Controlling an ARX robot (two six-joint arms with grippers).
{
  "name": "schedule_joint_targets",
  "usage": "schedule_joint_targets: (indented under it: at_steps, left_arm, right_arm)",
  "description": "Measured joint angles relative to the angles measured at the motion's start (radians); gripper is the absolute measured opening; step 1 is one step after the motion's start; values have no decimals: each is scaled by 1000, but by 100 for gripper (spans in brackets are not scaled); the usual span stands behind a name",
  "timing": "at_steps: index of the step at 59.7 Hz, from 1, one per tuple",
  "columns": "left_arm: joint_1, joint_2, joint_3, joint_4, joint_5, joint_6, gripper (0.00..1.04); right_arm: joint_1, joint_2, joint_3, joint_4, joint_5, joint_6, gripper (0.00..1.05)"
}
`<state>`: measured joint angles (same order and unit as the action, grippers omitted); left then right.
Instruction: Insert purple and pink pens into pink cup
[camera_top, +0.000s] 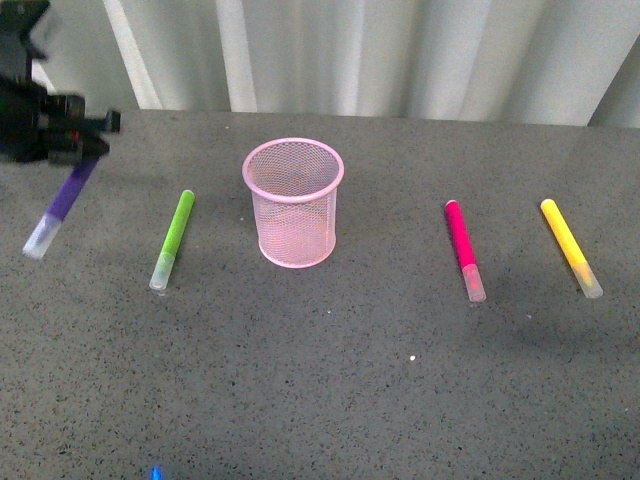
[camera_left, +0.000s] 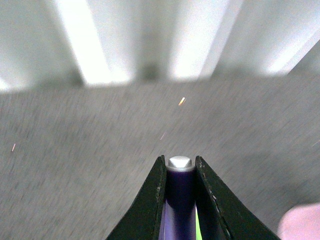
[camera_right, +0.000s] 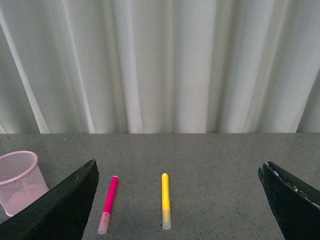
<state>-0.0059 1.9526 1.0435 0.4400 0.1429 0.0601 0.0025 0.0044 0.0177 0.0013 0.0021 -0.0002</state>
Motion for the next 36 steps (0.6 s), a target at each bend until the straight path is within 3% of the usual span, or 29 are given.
schedule_joint_targets:
  at_steps: [5,15,26,36]
  left_arm:
    - [-64,-85,-55,207,-21,-98,13]
    - [-204,-137,-142,529,-166,-193,13]
    - [-346,-81,-161,673,-328,-250,13]
    - [-403,16,-140,707,-430,-268,13]
  right_arm:
    - [0,0,0,0,0,0,98]
    - [0,0,0,0,0,0,98]
    - [0,0,0,0,0,0,98]
    - [0,0,0,0,0,0,98]
